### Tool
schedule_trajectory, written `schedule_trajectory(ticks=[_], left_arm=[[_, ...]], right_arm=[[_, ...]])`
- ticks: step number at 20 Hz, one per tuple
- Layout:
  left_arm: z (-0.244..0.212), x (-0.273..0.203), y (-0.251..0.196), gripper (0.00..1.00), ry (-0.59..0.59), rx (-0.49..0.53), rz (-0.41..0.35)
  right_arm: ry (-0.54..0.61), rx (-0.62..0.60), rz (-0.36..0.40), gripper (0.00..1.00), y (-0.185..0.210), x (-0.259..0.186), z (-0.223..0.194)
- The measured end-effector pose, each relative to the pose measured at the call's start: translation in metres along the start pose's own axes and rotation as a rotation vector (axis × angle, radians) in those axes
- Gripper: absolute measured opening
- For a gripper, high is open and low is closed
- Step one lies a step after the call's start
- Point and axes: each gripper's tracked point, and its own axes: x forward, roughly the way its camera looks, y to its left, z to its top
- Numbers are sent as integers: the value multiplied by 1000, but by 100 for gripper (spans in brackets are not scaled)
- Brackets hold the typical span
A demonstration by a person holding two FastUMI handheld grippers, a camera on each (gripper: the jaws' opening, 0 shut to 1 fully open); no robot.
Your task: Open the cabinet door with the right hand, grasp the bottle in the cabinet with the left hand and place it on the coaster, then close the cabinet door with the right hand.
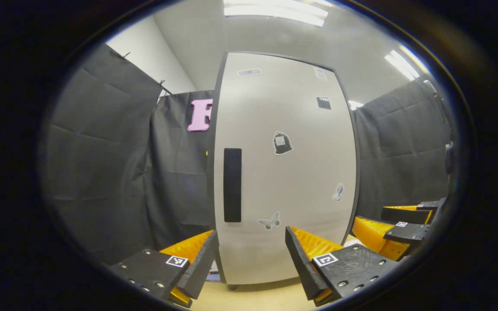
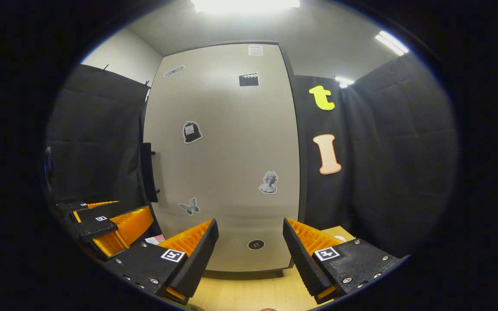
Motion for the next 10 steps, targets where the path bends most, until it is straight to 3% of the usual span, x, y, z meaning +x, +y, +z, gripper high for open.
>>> schedule_trajectory(ticks=[10], left_arm=[[-4,0,-5,89,2,-6,-11]], right_arm=[[-10,17,8,93,-4,-1,0]])
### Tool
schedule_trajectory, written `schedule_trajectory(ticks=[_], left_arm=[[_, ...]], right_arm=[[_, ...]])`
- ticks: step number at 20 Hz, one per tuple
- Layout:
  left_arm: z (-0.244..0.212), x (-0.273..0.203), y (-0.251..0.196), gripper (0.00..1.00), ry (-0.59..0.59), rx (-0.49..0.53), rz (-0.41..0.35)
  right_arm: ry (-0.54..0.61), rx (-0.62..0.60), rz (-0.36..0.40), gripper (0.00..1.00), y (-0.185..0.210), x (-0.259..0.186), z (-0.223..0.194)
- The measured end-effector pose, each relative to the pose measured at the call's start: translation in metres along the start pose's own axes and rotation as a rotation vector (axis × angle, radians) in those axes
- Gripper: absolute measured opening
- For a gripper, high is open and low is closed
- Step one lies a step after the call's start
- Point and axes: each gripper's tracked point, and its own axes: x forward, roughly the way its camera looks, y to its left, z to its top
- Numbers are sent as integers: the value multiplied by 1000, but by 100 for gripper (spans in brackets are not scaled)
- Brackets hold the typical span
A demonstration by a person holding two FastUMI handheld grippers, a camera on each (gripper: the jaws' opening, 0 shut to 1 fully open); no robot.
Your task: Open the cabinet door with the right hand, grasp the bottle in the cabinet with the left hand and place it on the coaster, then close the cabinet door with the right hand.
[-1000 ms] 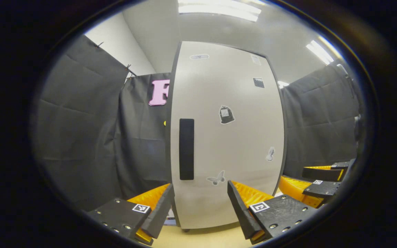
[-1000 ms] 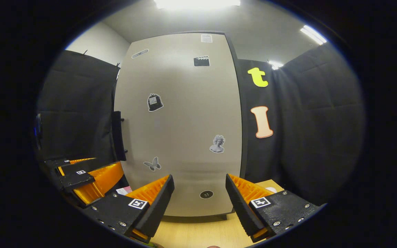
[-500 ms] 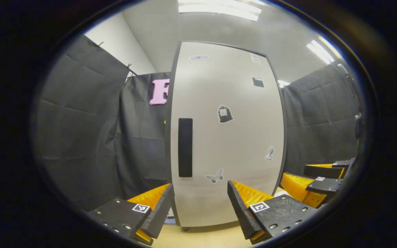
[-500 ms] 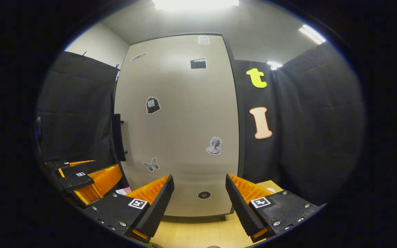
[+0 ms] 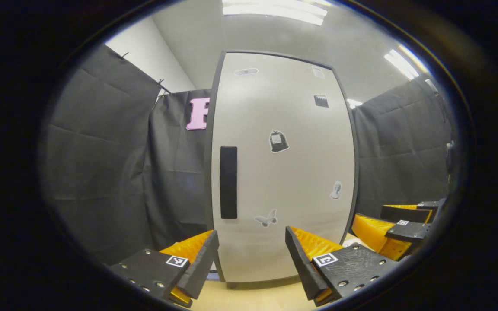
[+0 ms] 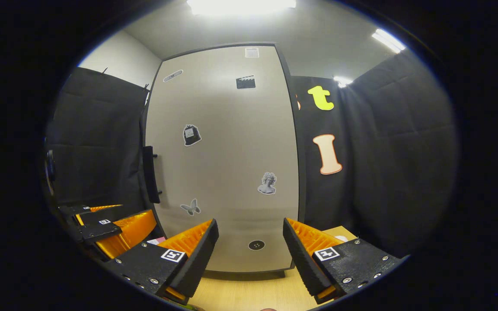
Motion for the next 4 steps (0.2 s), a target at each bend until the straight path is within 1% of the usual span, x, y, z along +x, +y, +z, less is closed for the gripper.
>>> schedule_trajectory(ticks=[1,3,4], left_arm=[[1,0,-1,92,-1,-2,-1],[1,-3,-6,92,-5,0,-7],[2,-3,-6,89,-7,3,-7]], right_arm=[[0,1,1,92,0,0,0],[-2,0,3,93,-1,0,1],[-2,0,4,93,-1,0,0]])
